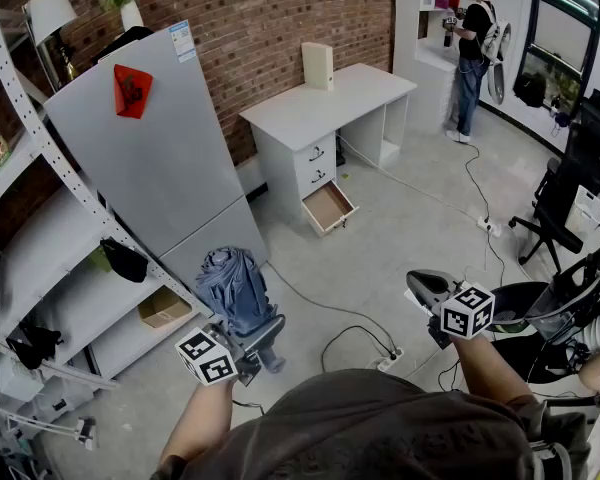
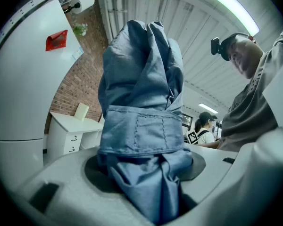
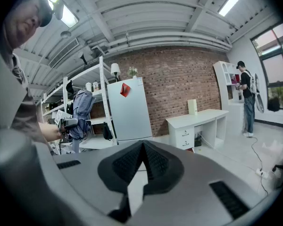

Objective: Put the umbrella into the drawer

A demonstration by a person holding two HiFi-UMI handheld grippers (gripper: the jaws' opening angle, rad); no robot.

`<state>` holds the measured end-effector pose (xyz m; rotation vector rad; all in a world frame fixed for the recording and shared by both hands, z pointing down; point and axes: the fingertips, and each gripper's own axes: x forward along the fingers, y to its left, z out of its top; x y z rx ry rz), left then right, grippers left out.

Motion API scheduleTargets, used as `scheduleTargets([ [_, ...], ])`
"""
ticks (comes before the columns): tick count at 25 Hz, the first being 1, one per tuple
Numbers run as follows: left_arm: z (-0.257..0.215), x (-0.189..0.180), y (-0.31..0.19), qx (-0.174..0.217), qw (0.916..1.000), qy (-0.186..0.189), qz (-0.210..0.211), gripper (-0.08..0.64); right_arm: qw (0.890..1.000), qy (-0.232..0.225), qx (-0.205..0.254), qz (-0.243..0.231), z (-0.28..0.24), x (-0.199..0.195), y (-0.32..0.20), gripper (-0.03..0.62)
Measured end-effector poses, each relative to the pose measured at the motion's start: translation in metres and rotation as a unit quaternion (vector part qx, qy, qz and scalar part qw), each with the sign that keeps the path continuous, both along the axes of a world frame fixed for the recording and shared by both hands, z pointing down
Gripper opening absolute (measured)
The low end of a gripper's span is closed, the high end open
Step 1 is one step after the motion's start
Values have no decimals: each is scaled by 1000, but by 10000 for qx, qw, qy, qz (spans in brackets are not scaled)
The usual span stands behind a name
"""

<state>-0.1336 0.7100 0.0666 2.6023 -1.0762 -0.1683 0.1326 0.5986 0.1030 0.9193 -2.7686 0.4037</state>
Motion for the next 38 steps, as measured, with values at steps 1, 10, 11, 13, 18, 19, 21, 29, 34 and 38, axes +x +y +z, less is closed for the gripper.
scheduleTargets([
  [1,0,0,0,2,10000,-1,-1,252,10000,11,5,0,0,0,0,-9],
  [10,1,9,-12,0,10000,-57,11,252,10000,38,29,-36,0,6,-9,-9],
  [11,1,11,-14,-3,10000,-61,7,252,10000,36,28,-42,0,8,-11,-9],
  [13,-1,16,-16,-3,10000,-79,-5,252,10000,13,3,-48,0,12,-14,-9],
  [18,-2,32,-22,2,9999,-128,-94,252,9998,-154,-100,-29,-3,30,-26,-8],
  [19,-3,36,-24,5,9998,-135,-119,252,9998,-166,-99,-40,-4,34,-29,-8],
  [21,-5,45,-26,15,9997,-154,-176,252,9998,-174,-89,-86,-6,44,-33,-8],
  [29,-12,99,-41,107,9984,-242,-497,252,9991,-95,37,-412,-12,92,-55,-8],
  [34,-17,135,-58,70,9979,-265,-594,252,9983,-108,65,-570,-15,119,-75,-8],
  [38,-22,152,-72,3,9980,-299,-553,252,9981,-191,56,-587,-15,128,-94,-8],
])
